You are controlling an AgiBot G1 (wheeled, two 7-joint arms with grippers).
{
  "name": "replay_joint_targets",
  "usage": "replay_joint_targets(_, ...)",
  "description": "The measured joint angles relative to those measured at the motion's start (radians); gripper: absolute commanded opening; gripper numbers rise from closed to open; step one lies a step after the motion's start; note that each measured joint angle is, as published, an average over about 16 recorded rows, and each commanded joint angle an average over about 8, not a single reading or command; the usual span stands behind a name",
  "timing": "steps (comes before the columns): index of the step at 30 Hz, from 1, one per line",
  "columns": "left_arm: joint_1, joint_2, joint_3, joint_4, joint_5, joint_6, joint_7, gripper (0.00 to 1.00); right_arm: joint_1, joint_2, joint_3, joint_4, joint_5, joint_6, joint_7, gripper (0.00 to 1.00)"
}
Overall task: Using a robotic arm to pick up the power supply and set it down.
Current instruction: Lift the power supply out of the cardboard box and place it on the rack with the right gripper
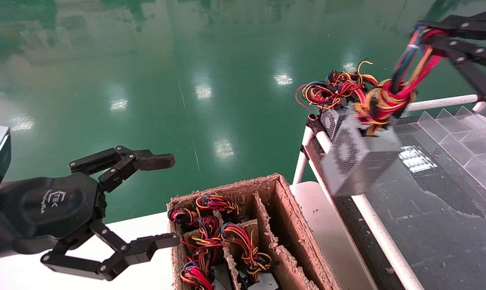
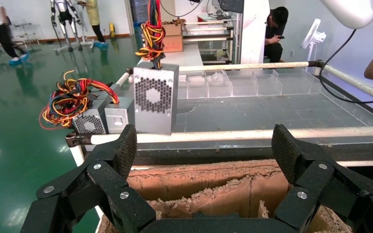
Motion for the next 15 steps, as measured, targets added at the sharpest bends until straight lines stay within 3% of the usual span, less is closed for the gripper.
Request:
replay_joint_targets(8,0.0,0.0,0.0,0.0,0.0,0.0,0.0,1.0,-0.047,0.066,0.033,-0.088,-0.039,0.042,-0.053,0.0)
replay_joint_targets(15,0.0,0.0,0.0,0.0,0.0,0.0,0.0,1.0,-0.05,0.061,0.031,-0.216,-0.084,0.07,-0.12,0.0)
